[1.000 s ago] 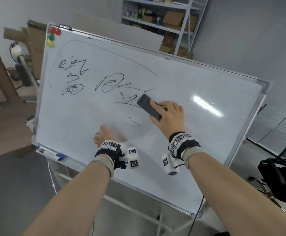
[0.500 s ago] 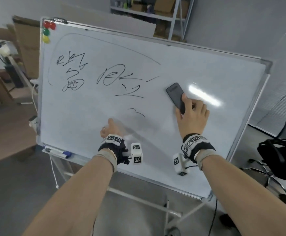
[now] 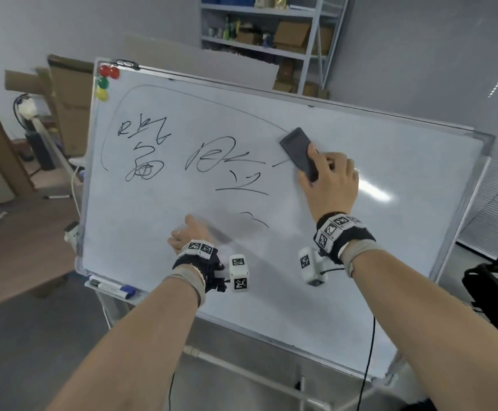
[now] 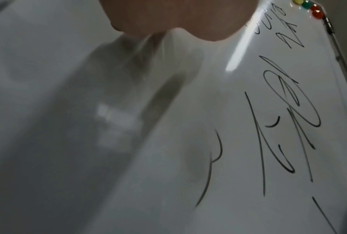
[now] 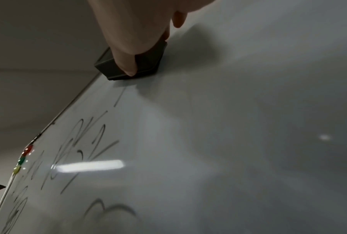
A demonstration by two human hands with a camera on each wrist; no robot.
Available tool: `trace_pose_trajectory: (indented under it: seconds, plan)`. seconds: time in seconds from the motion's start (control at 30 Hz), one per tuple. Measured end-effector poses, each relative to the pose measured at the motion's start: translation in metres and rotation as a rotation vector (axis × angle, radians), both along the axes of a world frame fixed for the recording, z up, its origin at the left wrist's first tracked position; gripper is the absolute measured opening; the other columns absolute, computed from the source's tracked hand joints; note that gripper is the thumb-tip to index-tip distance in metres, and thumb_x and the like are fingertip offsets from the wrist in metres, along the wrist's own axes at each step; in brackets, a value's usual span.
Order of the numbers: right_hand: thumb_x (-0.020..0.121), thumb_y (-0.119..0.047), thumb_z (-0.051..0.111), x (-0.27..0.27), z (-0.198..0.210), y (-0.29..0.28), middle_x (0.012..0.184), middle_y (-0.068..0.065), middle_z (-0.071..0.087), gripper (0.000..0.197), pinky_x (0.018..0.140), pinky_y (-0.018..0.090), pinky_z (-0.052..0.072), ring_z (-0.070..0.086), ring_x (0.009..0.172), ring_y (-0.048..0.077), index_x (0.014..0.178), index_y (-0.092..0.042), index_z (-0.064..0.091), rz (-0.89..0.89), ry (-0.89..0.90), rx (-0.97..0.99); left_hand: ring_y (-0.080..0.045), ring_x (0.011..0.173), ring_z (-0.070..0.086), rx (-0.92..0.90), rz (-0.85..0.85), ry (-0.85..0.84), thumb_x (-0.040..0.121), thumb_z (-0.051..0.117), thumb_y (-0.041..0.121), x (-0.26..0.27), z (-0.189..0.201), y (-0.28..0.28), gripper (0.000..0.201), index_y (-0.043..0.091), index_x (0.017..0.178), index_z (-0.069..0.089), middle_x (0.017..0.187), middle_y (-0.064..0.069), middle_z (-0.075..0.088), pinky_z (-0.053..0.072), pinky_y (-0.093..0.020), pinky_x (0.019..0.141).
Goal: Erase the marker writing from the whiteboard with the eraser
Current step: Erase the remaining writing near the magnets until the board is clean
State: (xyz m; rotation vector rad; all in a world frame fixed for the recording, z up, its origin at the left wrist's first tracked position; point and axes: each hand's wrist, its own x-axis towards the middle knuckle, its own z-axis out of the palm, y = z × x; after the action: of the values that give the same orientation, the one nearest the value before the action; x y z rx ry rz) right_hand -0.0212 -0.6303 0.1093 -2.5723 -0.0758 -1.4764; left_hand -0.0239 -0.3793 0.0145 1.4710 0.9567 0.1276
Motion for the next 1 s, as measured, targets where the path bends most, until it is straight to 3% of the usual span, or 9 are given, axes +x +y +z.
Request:
trace_pose_trajectory:
  seconds: [0.13,0.27,0.4,0.47,0.57,0.67,0.83,0.9,1.0]
  plan:
    - [0.082,-0.036,0.072,0.021,0.017,0.031,0.104,0.006,0.057,0.049,0.076,0.039,0.045,0.053,0.090,0.029,0.129,-0.028,0.062,0.076,-0.010,0.018,-0.036,0.144,0.027,0.075,-0.061,0.014,0.101,0.033,0.035,0.007,-0.001,0.008,0.056,0.005,0.148,0.037,0.155,-0.019,0.032,0.021,-0.049,0.119]
    - [0.075,-0.033,0.079,0.008,-0.039,0.050,0.102,0.006,0.059,0.049,0.071,0.044,0.052,0.055,0.090,0.029,0.121,-0.025,0.064,0.295,0.139,-0.252,-0.035,0.144,0.029,-0.002,0.014,0.031,0.098,0.037,0.044,0.012,0.004,0.003,0.065,0.003,0.147,0.037,0.156,-0.017,0.031,0.023,-0.048,0.119]
    - [0.079,-0.038,0.078,0.007,-0.037,0.039,0.100,0.005,0.061,0.047,0.067,0.040,0.051,0.057,0.088,0.028,0.122,-0.026,0.066,0.294,0.143,-0.401,-0.027,0.153,0.010,0.058,0.102,0.032,0.099,0.035,0.045,0.015,0.001,-0.001,0.070,0.004,0.155,0.021,0.165,-0.011,0.013,0.010,-0.045,0.123]
    - [0.083,-0.040,0.073,0.017,-0.009,0.029,0.102,0.005,0.060,0.045,0.066,0.037,0.049,0.056,0.088,0.027,0.125,-0.027,0.064,0.192,0.080,-0.309,-0.021,0.155,0.000,0.034,0.121,0.024,0.100,0.032,0.047,0.018,-0.001,-0.001,0.075,0.007,0.159,0.007,0.167,-0.005,0.002,0.004,-0.043,0.123]
    - [0.086,-0.042,0.069,0.027,0.015,0.017,0.105,0.006,0.058,0.044,0.065,0.035,0.045,0.052,0.090,0.027,0.127,-0.027,0.062,0.121,0.004,-0.123,-0.021,0.155,-0.001,-0.005,0.119,0.000,0.101,0.029,0.049,0.025,-0.002,-0.001,0.076,0.008,0.159,0.003,0.168,-0.004,-0.002,0.004,-0.043,0.123]
    - [0.083,-0.038,0.073,0.022,-0.011,0.027,0.100,0.006,0.059,0.040,0.062,0.035,0.048,0.051,0.086,0.026,0.121,-0.024,0.068,0.205,-0.001,-0.178,-0.023,0.155,0.001,-0.008,0.137,-0.018,0.102,0.031,0.047,0.028,-0.005,0.000,0.073,0.008,0.159,0.006,0.168,-0.005,0.001,0.004,-0.041,0.123]
    - [0.082,-0.038,0.071,-0.005,-0.097,0.049,0.099,0.006,0.059,0.041,0.066,0.040,0.053,0.052,0.087,0.026,0.121,-0.025,0.066,0.415,0.169,-0.405,-0.022,0.155,0.003,0.071,0.100,-0.041,0.104,0.031,0.043,0.026,-0.017,0.001,0.070,0.008,0.159,0.006,0.168,-0.006,0.002,0.004,-0.037,0.123]
    - [0.086,-0.044,0.064,-0.010,-0.106,0.050,0.098,0.005,0.060,0.039,0.068,0.036,0.051,0.050,0.089,0.024,0.121,-0.027,0.066,0.462,0.202,-0.434,-0.023,0.155,0.004,0.092,0.105,-0.034,0.104,0.032,0.043,0.026,-0.020,-0.001,0.070,0.009,0.159,0.007,0.168,-0.006,0.002,0.005,-0.037,0.123]
    - [0.085,-0.041,0.061,-0.005,-0.083,0.039,0.098,0.005,0.061,0.040,0.072,0.037,0.048,0.052,0.088,0.025,0.122,-0.028,0.067,0.415,0.201,-0.520,-0.024,0.154,0.005,0.108,0.085,-0.026,0.104,0.032,0.044,0.028,-0.020,-0.002,0.070,0.009,0.159,0.007,0.167,-0.006,0.003,0.006,-0.037,0.123]
